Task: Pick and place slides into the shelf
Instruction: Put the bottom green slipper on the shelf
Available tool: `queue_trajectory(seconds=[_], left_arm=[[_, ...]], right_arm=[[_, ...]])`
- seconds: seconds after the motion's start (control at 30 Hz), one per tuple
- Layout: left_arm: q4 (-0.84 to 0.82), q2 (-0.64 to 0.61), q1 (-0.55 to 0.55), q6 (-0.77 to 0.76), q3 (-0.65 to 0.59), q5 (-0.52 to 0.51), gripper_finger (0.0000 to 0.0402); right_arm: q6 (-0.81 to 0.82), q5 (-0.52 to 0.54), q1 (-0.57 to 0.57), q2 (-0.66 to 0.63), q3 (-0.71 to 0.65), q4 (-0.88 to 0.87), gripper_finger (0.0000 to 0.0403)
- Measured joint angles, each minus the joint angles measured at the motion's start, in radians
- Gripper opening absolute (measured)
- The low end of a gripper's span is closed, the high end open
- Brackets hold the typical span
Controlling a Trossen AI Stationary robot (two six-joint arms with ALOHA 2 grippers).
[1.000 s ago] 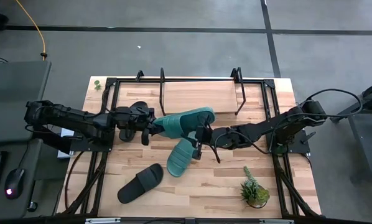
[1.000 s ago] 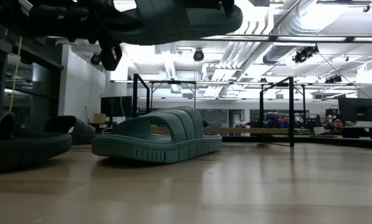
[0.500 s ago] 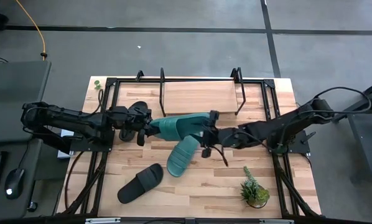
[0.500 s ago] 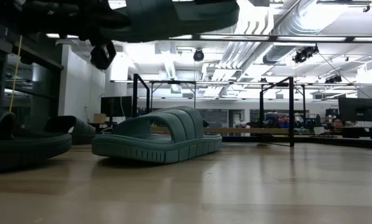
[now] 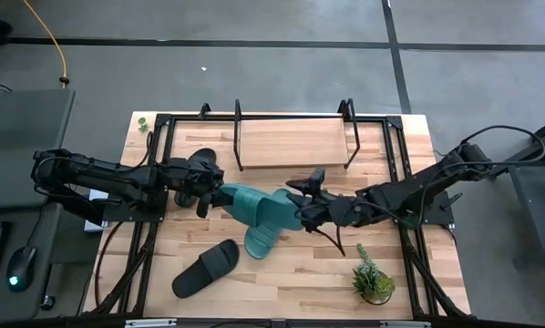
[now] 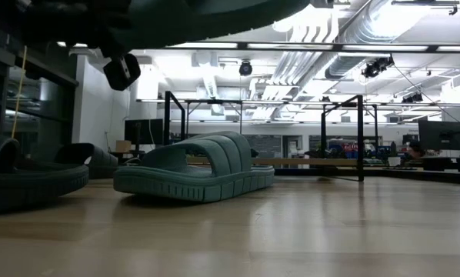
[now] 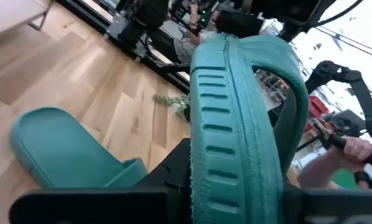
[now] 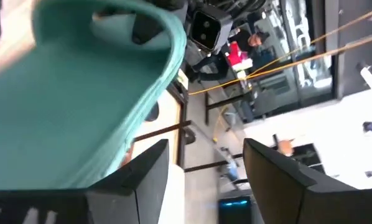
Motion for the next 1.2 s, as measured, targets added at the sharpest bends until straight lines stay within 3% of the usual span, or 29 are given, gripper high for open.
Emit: queue_trajectory(seconds=[0.23, 0.47, 0.67, 0.93, 1.2], left_arm=[[-0.023, 0.0, 0.001, -0.032, 0.022, 0.038, 0.0052], [-0.086, -0.001, 0.003, -0.038, 0.028, 0.012, 0.0056], [-0.093, 0.0, 0.002, -0.038, 0.028, -0.006, 0.0057], [-0.102, 0.002, 0.002, -0.028, 0.028, -0.007, 0.0058], [-0.084, 0.001, 0.002, -0.025, 0.028, -0.001, 0.0058]], right_arm=[[-0.23, -0.027, 0.003, 0.062, 0.0, 0.079, 0.0197], [-0.379, 0.007, 0.002, 0.073, 0.003, 0.199, 0.0197], [-0.339, 0.001, 0.007, 0.09, 0.078, 0.119, 0.0197], [-0.326, 0.074, 0.083, 0.128, 0.205, 0.057, 0.0197], [-0.219, 0.051, 0.088, 0.162, 0.219, -0.024, 0.0197]])
